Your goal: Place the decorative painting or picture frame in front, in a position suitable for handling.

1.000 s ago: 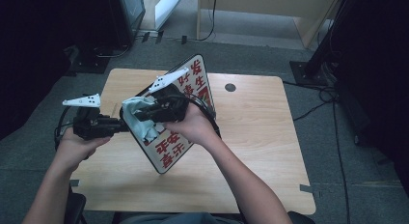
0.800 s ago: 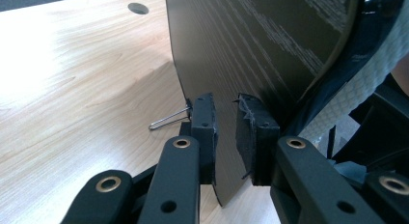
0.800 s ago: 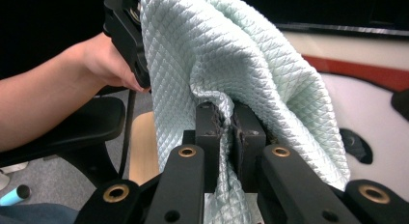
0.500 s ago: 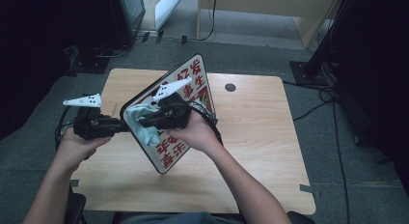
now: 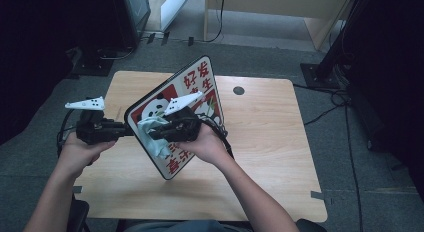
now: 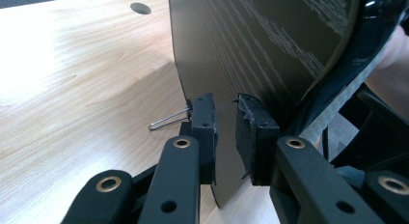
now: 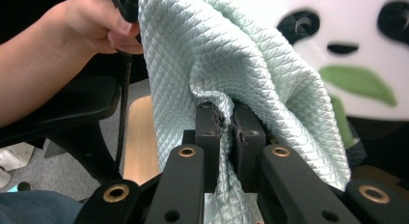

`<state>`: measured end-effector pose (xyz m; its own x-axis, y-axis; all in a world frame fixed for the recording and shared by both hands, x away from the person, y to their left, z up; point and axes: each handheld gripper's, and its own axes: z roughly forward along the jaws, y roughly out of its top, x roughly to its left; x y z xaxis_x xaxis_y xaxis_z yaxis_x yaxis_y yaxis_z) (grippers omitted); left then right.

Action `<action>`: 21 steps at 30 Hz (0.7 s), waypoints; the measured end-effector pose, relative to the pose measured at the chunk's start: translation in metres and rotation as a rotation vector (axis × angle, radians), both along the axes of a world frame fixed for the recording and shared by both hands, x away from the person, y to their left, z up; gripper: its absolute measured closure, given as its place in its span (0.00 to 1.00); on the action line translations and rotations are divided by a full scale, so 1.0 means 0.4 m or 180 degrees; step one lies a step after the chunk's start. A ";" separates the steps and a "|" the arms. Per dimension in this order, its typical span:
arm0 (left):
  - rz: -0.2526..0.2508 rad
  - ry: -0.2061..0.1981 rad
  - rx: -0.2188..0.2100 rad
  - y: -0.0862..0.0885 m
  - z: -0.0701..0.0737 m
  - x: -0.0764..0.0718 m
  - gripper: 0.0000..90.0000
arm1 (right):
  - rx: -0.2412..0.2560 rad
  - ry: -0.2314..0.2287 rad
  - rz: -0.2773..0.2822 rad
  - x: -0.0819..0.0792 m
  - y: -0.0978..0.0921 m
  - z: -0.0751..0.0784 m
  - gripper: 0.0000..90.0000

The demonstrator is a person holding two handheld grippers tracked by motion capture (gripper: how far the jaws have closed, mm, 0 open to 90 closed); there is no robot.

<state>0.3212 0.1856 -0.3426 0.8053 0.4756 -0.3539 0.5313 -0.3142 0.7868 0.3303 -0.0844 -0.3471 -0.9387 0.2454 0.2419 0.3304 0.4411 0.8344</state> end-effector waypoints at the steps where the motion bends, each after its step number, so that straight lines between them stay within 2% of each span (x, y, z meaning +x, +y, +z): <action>1: 0.0001 -0.0002 0.0000 0.000 0.000 0.000 0.87 | 0.0004 0.0004 0.0000 0.000 -0.001 -0.005 0.93; 13: 0.0007 0.0028 -0.0020 -0.001 -0.001 0.000 0.88 | 0.0005 0.0038 -0.0007 -0.008 -0.020 -0.068 0.94; 21: 0.0005 0.0024 -0.0020 -0.002 0.000 -0.001 0.89 | -0.0007 0.0121 -0.0033 -0.014 -0.033 -0.108 0.94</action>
